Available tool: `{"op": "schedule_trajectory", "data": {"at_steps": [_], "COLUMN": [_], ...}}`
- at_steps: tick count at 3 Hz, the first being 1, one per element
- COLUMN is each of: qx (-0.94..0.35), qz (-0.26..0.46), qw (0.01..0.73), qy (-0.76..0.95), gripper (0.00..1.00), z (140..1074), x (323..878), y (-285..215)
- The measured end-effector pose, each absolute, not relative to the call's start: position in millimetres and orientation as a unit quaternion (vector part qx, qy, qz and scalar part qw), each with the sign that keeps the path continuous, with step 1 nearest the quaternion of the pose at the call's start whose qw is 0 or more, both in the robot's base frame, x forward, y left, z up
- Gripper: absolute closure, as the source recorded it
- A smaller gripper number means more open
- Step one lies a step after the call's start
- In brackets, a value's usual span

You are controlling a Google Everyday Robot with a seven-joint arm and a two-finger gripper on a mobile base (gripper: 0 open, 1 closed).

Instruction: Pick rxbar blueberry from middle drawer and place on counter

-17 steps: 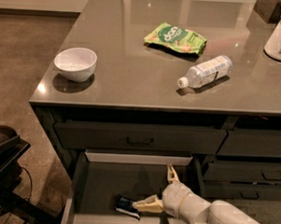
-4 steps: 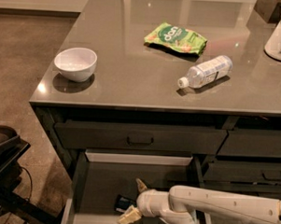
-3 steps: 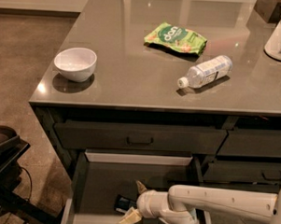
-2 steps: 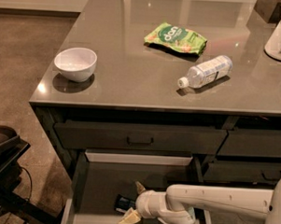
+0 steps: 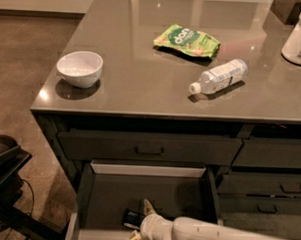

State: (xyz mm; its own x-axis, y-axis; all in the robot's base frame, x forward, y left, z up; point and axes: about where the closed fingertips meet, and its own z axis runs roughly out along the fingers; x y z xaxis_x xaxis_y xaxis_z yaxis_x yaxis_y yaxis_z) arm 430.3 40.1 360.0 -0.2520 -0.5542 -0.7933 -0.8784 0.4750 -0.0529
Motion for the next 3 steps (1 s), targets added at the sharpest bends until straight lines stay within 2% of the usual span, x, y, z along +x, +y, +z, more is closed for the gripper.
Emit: {"op": "schedule_trajectory", "data": {"at_steps": [1, 3], "qx": [-0.433, -0.447], "qz": [0.196, 0.191], "qw": [0.418, 0.402], "qy": [0.774, 0.776], "gripper": [0.00, 0.00], "z": [363.6, 365.5], "x": [437.6, 439.1], "y": [44.1, 43.1]}}
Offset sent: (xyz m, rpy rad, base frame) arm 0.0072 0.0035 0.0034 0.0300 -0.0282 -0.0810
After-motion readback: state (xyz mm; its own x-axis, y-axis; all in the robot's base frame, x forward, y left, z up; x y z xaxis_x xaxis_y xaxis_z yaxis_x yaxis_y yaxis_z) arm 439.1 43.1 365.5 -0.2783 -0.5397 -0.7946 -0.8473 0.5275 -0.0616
